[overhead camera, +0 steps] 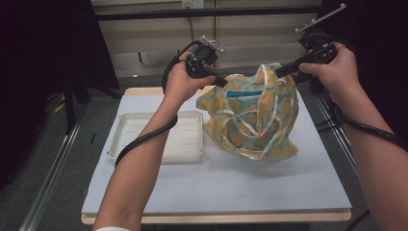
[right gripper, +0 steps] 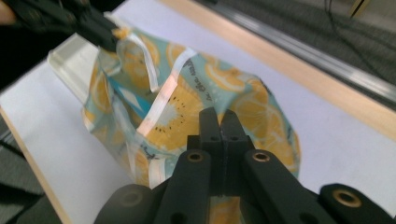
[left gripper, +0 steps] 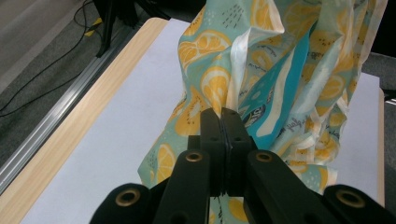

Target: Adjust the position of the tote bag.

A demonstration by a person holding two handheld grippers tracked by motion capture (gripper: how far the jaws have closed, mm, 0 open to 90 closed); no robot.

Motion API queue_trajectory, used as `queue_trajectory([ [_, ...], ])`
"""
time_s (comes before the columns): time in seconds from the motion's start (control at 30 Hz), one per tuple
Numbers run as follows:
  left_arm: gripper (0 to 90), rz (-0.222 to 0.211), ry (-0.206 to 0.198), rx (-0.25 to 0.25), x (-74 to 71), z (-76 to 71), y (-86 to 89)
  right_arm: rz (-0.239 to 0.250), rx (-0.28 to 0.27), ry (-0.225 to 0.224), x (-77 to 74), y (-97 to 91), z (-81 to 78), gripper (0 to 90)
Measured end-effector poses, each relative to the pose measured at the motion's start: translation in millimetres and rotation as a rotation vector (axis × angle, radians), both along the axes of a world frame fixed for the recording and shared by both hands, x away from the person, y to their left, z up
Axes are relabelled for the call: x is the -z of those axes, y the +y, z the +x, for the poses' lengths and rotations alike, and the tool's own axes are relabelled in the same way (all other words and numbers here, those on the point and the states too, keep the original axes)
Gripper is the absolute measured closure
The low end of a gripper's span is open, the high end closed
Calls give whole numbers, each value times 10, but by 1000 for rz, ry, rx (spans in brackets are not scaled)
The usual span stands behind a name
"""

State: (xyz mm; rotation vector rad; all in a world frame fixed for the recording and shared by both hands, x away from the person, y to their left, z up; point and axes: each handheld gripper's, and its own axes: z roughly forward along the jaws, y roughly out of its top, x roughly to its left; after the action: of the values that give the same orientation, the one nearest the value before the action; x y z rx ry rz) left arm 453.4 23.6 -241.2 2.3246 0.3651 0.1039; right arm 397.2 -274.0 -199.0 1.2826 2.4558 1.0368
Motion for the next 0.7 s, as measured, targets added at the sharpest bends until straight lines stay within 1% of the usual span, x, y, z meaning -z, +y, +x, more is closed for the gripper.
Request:
queue_trajectory([
  [0.03,891,-1,3,2,9,-4,4,-12,-4,20,39,17,10,900],
  [0.13,873,-2,6,2,31,-18,20,-53,-20,57,171,59,36,900],
  [0.23,804,-1,8,2,37,-33,44,-69,-25,85,257,85,44,900],
  [0.33,676,-19,30,-5,39,-80,71,-89,-46,101,314,113,41,900],
  [0.37,629,-15,27,2,42,-100,81,-91,-51,107,331,126,35,900],
  [0.4,596,1,16,10,46,-126,89,-99,-50,114,341,135,29,900],
  [0.43,565,11,2,15,56,-151,96,-100,-58,113,358,141,28,900],
  [0.5,479,18,-16,13,86,-198,125,-104,-51,122,378,151,19,900],
  [0.53,429,13,-13,12,100,-211,137,-109,-54,118,390,152,20,900],
  [0.57,408,13,-12,14,116,-223,157,-109,-53,126,392,155,16,900],
  [0.63,366,19,-3,12,157,-256,190,-109,-49,123,402,160,12,900],
  [0.7,296,43,-9,14,202,-291,207,-109,-55,122,411,168,8,900],
])
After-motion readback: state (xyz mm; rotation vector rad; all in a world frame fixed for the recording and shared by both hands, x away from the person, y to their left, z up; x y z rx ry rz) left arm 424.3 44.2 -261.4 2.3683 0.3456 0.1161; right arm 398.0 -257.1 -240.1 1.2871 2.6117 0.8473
